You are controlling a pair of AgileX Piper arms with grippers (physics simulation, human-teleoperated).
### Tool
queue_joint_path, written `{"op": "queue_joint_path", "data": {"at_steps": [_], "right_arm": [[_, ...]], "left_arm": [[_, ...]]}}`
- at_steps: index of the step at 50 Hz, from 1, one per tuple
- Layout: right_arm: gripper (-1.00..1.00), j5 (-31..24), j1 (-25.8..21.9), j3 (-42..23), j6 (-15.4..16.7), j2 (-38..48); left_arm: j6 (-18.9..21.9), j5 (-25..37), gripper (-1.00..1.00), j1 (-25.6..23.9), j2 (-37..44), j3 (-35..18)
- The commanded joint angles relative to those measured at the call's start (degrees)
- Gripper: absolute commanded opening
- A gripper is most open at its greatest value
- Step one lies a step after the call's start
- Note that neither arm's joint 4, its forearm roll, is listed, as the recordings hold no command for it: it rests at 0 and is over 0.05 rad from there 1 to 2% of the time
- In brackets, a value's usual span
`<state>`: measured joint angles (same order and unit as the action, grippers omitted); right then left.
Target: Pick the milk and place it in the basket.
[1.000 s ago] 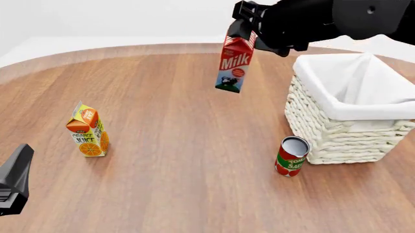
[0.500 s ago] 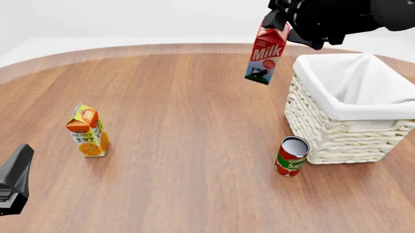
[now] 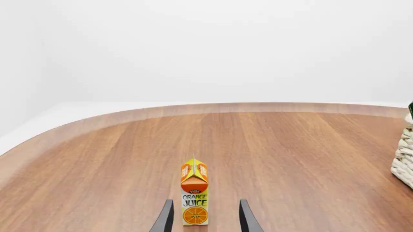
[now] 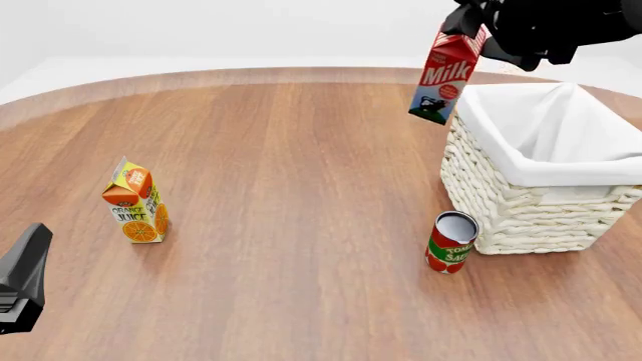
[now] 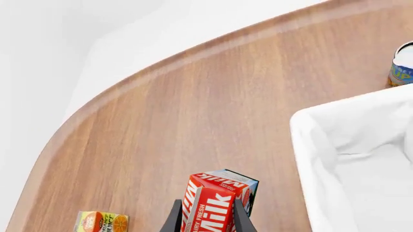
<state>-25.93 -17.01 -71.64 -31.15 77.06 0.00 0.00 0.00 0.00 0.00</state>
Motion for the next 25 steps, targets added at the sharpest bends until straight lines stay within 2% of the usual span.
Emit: {"op": "queue_joint_path", "data": {"at_steps": [1, 9, 16, 25], "right_arm": [[-1.0, -0.2, 2.8, -1.4, -0.6, -1.4], [-1.0, -0.2, 4.5, -2.0, -0.3, -1.7], [-1.0, 1.2, 7.6, 0.3, -0.1, -1.6], [-1.0, 1.0, 9.5, -1.7, -0.4, -0.6]], "left_arm": [[0.0, 0.0, 1.0, 0.0, 0.0, 0.0], [0.0, 0.0, 1.0, 0.0, 0.0, 0.0], [0.0, 0.0, 1.0, 0.0, 0.0, 0.0], [0.0, 0.0, 1.0, 0.0, 0.0, 0.0]]}}
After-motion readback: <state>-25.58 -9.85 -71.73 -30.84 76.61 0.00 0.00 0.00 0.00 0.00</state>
